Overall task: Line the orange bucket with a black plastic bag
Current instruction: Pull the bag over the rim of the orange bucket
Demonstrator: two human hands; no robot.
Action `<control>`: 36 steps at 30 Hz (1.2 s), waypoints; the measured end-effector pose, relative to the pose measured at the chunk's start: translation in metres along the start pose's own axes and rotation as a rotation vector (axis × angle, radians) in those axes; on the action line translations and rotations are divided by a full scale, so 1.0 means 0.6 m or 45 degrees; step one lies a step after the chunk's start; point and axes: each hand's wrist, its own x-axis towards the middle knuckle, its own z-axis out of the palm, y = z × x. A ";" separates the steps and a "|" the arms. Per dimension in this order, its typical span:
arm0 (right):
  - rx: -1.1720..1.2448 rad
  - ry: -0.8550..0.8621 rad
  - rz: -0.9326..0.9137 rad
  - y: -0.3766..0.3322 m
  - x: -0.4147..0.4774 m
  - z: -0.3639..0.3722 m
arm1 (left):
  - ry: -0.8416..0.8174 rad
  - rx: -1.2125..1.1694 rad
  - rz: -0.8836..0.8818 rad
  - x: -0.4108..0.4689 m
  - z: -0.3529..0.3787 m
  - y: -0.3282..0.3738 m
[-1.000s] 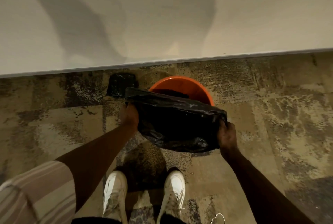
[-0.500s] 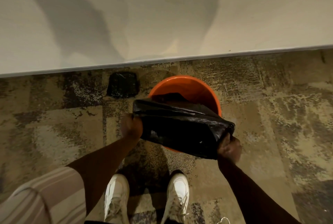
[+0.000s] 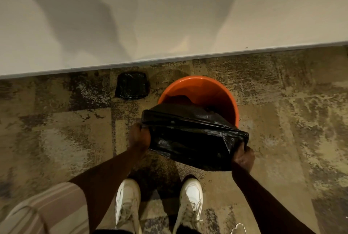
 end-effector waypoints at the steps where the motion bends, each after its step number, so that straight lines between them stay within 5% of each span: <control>1: 0.023 -0.001 0.015 0.000 -0.004 -0.001 | 0.013 0.063 0.051 -0.001 -0.003 -0.003; 13: 0.245 0.127 0.048 -0.026 0.050 0.033 | 0.046 0.288 0.375 0.053 0.022 -0.013; 21: 0.322 -0.112 -0.166 -0.091 0.098 0.029 | 0.021 0.050 0.290 0.112 0.039 0.044; 31: 0.284 -0.262 -0.075 -0.180 0.165 0.040 | -0.039 0.219 0.540 0.168 0.027 0.128; 36: 0.290 -0.343 -0.084 -0.222 0.184 0.056 | -0.076 0.198 0.480 0.180 0.039 0.162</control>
